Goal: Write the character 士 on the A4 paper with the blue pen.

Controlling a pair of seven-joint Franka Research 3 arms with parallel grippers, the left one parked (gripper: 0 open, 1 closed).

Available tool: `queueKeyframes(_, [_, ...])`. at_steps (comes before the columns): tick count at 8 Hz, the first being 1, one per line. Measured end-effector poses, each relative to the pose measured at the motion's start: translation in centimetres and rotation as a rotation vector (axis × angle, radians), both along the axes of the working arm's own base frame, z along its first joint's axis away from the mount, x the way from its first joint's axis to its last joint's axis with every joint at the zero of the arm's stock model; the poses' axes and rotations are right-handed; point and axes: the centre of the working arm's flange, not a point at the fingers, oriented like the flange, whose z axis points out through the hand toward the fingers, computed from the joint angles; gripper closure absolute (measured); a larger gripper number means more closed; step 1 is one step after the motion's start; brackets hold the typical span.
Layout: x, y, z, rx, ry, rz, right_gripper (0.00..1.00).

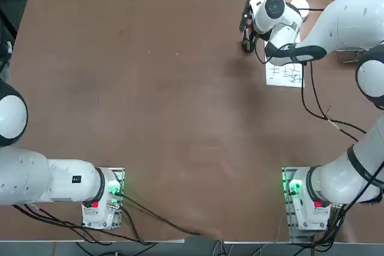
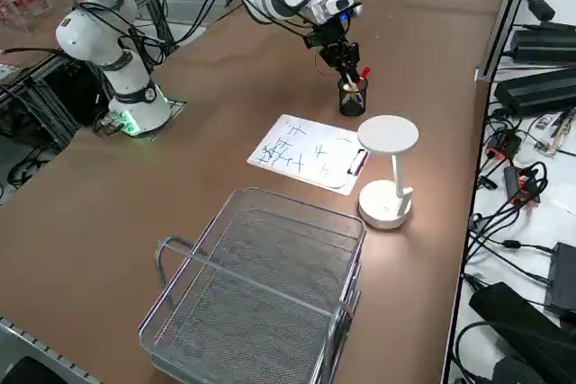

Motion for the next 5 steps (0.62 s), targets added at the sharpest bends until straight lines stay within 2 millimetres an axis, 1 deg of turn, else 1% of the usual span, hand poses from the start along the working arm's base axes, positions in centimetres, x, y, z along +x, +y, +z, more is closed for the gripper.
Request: queueKeyframes(5, [0.16,-0.26,0.02,0.008,0.004,-0.016,0.79])
